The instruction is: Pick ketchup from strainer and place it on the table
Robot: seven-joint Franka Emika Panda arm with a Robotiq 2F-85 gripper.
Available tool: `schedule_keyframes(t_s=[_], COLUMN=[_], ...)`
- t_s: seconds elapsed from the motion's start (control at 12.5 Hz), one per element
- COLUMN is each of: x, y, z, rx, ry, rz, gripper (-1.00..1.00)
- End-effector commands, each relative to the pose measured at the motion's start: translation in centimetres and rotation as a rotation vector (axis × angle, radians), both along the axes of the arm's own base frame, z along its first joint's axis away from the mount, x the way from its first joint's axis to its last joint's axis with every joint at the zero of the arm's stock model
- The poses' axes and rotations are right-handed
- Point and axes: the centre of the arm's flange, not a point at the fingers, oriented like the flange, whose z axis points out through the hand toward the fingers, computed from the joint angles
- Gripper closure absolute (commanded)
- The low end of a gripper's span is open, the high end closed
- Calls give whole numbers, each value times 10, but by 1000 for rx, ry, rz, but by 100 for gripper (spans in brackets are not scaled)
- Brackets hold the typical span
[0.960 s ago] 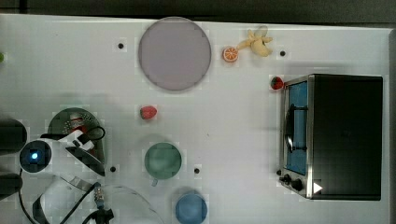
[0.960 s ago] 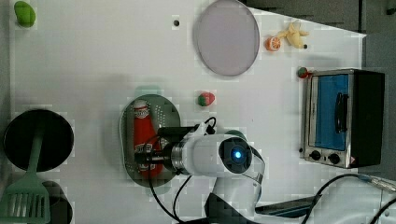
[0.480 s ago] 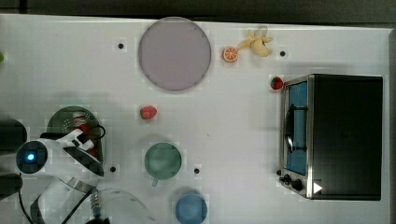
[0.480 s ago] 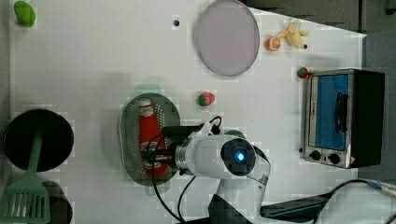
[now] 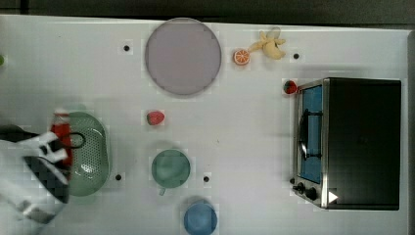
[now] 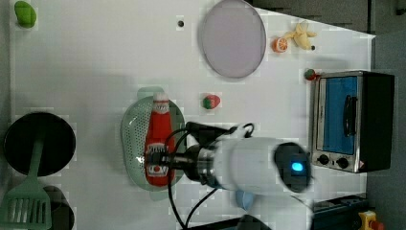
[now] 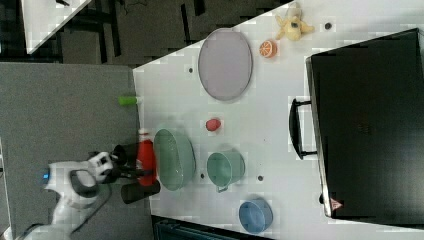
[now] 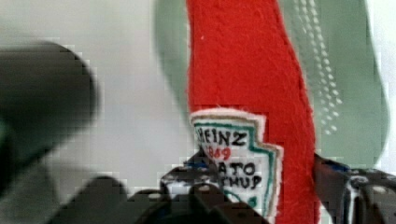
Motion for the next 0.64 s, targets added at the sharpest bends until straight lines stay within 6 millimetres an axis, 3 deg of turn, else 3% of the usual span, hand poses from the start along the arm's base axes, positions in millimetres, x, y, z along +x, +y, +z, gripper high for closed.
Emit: schedule_keyframes(t_s=[0.08,0.32,0.64], x=[50,97,148], y=[-21,-62,-153], z=[59,99,123], rx=[2,-34,-100], ry=[-48,-33,-12], rz=[-103,-183,-214], gripper=[-18,-18,-18])
